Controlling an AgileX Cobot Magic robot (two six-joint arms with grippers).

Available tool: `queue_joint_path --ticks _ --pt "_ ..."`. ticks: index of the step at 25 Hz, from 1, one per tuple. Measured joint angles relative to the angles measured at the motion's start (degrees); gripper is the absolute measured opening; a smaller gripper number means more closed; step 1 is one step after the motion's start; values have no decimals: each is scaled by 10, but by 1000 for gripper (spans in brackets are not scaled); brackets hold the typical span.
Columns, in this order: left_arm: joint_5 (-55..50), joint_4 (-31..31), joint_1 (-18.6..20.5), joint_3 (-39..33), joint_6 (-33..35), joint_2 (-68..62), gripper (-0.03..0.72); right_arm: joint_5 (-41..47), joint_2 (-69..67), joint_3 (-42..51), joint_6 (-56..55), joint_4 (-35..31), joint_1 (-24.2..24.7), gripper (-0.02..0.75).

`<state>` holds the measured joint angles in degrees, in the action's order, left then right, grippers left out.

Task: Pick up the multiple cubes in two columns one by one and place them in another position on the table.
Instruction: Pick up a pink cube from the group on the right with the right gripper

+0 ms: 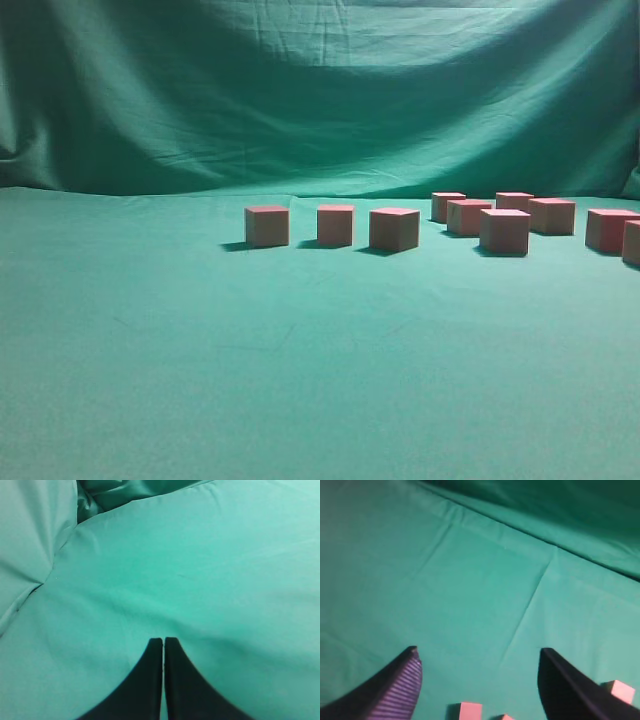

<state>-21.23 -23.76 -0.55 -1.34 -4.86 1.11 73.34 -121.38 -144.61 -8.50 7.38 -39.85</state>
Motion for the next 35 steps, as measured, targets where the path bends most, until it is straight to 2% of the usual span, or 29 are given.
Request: queue_joint_path --ticks 6,13,19,26,35 --pt "0 0 0 0 0 0 0 -5 182 192 4 1 53 453" --pt "0 0 0 0 0 0 0 -6 364 468 -13 6 180 453" --pt "0 0 0 0 0 0 0 -23 410 673 -16 6 268 453" --pt "0 0 0 0 0 0 0 -220 399 861 -19 -16 285 453" --pt "0 0 0 0 0 0 0 -366 268 889 -19 -20 285 453"
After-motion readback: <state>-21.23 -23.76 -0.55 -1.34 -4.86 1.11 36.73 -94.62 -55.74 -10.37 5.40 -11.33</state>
